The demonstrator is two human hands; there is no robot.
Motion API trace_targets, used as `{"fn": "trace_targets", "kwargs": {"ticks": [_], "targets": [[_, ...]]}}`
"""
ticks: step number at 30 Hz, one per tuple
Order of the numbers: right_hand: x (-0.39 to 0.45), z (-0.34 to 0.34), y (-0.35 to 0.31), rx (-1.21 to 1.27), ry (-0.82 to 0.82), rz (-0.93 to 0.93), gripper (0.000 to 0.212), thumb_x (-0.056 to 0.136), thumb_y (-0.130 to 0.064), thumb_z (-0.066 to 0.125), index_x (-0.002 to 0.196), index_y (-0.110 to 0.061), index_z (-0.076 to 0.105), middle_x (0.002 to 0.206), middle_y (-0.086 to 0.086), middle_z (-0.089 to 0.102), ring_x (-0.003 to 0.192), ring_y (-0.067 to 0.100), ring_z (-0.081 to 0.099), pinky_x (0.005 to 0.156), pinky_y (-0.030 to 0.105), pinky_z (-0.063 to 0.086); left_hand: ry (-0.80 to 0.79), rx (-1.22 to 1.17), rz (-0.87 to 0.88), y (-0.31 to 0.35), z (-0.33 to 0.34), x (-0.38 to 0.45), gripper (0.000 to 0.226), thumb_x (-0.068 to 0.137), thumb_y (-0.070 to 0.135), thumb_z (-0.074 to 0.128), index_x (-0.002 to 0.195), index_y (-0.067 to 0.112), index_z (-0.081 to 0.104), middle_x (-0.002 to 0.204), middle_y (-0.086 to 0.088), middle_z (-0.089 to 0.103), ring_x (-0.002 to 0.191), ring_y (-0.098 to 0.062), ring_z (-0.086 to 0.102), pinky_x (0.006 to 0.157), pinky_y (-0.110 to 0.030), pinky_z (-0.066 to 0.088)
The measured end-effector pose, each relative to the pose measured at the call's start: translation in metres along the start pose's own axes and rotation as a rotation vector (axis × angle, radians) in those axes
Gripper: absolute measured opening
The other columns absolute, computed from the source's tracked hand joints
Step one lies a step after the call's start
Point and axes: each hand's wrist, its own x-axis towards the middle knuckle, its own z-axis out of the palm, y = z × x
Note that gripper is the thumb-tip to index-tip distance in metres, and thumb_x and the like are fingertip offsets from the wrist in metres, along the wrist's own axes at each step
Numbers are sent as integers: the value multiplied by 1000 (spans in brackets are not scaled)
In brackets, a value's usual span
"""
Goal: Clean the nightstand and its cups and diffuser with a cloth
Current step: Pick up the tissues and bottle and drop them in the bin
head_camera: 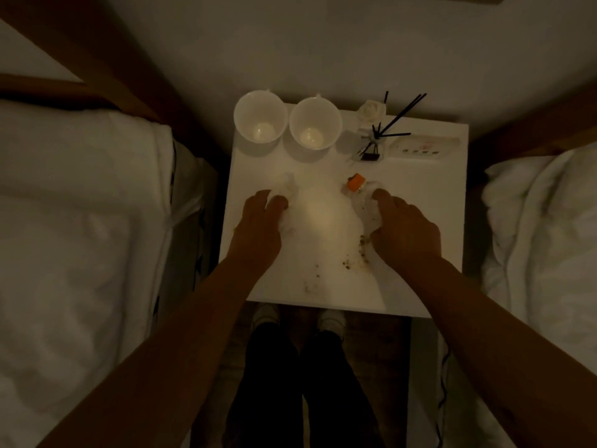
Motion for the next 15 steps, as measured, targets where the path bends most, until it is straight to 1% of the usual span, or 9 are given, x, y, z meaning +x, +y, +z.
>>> {"fn": "trace_targets", "kwargs": {"ticks": [3, 6, 7, 8, 9, 10, 11, 13, 15], "targets": [[0, -5, -27, 33, -10, -58, 66, 85, -23, 61, 144, -24, 32, 117, 8, 55, 95, 29, 56, 65, 35, 42, 65, -53, 21, -11, -8, -10, 39, 80, -9, 60, 114, 10, 53, 128, -14, 47, 107, -26, 49, 86, -38, 48], [-1, -7, -59, 96, -17, -119, 65, 84, -23, 62, 143, -22, 34, 121, 8, 55, 95, 29, 58, 69, 37, 48, 51, 22, 3, -22, -14, -14, 42, 82, -4, 56, 116, 22, 57, 126, -1, 51, 95, -9, 48, 76, -21, 39], [-1, -6, -73, 112, -21, -144, 64, 84, -22, 63, 141, -20, 35, 122, 10, 55, 94, 30, 58, 70, 39, 51, 76, 40, -20, -31, -18, -16, 34, 85, 8, 58, 108, 32, 62, 114, 6, 59, 88, -4, 53, 75, -21, 41], [-2, -6, -80, 134, -23, -150, 62, 84, -21, 63, 140, -18, 36, 122, 11, 55, 92, 31, 59, 70, 40, 52, 108, 30, -42, -33, -19, -17, 21, 86, 23, 59, 93, 42, 65, 94, 15, 65, 79, -2, 58, 75, -26, 46], [-2, -6, -88, 150, -25, -156, 60, 84, -21, 63, 139, -16, 37, 122, 11, 56, 92, 31, 59, 71, 40, 52, 138, -40, -125, -36, -22, -19, 12, 85, 35, 58, 83, 45, 64, 78, 20, 65, 76, -3, 62, 77, -32, 51], [-3, -4, -96, 158, -31, -170, 60, 85, -21, 63, 138, -15, 38, 122, 11, 56, 93, 31, 59, 72, 41, 52, 137, -85, -157, -40, -28, -23, 10, 85, 38, 56, 81, 44, 64, 75, 22, 64, 79, -4, 63, 80, -36, 52], [-4, -3, -109, 155, -46, -192, 59, 85, -22, 63, 138, -16, 38, 123, 11, 55, 96, 32, 59, 74, 42, 53, 149, -66, -149, -44, -40, -30, 11, 86, 34, 55, 89, 41, 63, 84, 22, 64, 84, -3, 61, 81, -31, 51], [-9, -3, -129, 163, -71, -218, 59, 85, -22, 63, 138, -17, 38, 126, 10, 55, 99, 32, 59, 76, 42, 52, 168, -18, -145, -50, -56, -45, 32, 87, 9, 53, 112, 27, 57, 118, 11, 56, 97, -4, 53, 77, -15, 38], [-17, -8, -153, 163, -82, -289, 55, 86, -23, 63, 135, -18, 39, 125, 9, 56, 100, 30, 60, 77, 41, 51, 220, -45, -241, -57, -78, -64, 48, 83, -7, 52, 123, 19, 52, 133, 0, 42, 106, -17, 51, 77, -17, 34]]}}
